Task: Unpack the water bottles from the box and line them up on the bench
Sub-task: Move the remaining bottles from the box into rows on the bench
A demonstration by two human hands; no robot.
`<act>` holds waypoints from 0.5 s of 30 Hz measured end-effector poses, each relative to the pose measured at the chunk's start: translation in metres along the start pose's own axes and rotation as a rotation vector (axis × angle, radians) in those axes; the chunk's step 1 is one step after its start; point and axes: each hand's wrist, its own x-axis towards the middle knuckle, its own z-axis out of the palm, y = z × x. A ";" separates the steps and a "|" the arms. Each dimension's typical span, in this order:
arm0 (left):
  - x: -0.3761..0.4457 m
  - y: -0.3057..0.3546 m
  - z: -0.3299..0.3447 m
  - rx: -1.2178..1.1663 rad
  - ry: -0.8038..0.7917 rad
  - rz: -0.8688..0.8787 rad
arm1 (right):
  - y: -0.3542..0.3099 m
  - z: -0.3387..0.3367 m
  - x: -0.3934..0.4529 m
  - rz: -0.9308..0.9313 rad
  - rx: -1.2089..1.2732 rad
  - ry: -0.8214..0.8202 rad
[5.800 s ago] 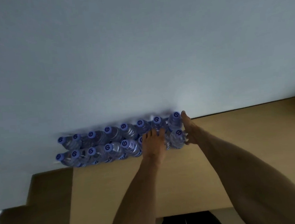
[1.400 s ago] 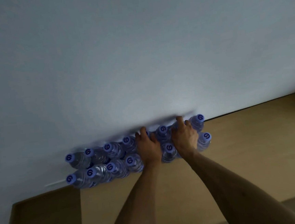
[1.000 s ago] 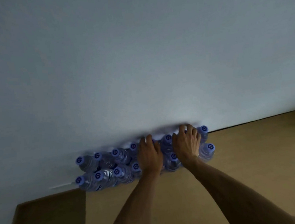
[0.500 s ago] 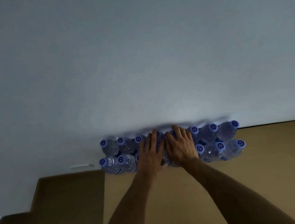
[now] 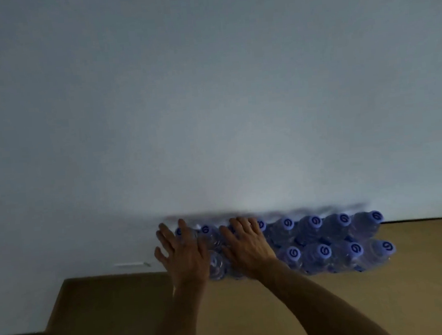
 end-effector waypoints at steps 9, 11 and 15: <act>0.005 -0.013 0.003 0.004 -0.063 0.078 | -0.008 0.012 0.004 0.022 -0.028 -0.047; 0.004 -0.015 -0.001 0.021 -0.028 0.226 | -0.015 0.009 0.009 -0.018 -0.042 0.003; 0.001 -0.019 0.008 0.003 -0.063 0.298 | -0.027 0.022 0.008 -0.077 -0.022 -0.053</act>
